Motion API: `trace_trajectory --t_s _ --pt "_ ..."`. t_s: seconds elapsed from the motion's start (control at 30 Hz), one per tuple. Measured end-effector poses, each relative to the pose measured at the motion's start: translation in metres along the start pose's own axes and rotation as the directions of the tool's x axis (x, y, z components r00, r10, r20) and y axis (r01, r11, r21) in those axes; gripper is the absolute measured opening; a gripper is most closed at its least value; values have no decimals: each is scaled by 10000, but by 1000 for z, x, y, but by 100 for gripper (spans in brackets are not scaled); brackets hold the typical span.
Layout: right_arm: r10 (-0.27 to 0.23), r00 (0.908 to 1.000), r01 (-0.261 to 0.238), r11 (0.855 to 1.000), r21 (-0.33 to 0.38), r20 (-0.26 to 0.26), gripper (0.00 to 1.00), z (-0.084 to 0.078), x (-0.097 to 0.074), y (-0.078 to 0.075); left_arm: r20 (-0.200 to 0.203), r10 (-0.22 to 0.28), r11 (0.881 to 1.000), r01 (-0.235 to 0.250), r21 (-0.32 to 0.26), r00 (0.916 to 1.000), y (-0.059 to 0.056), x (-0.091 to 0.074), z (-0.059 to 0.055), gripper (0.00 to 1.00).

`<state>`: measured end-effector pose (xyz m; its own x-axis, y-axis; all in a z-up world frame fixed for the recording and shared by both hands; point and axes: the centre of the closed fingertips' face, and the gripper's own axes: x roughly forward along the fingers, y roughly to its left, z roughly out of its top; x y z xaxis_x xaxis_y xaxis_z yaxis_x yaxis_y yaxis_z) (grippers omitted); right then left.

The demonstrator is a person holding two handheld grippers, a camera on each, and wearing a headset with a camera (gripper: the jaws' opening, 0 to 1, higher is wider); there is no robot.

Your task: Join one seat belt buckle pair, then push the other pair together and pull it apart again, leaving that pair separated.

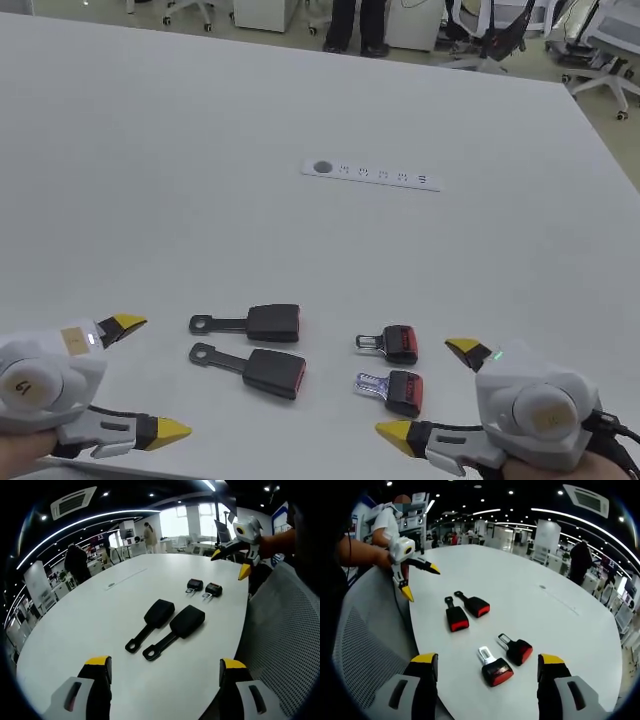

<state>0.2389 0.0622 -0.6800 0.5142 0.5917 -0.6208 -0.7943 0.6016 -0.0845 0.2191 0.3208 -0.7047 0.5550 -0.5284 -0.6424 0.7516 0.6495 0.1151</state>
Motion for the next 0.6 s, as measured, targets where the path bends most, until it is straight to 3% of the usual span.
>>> trace_trajectory --t_s 0.6 --pt "64 9999 -66 9999 -136 -126 80 0 0 5 -33 -27 10000 27 -29 10000 1 0 -2 88"
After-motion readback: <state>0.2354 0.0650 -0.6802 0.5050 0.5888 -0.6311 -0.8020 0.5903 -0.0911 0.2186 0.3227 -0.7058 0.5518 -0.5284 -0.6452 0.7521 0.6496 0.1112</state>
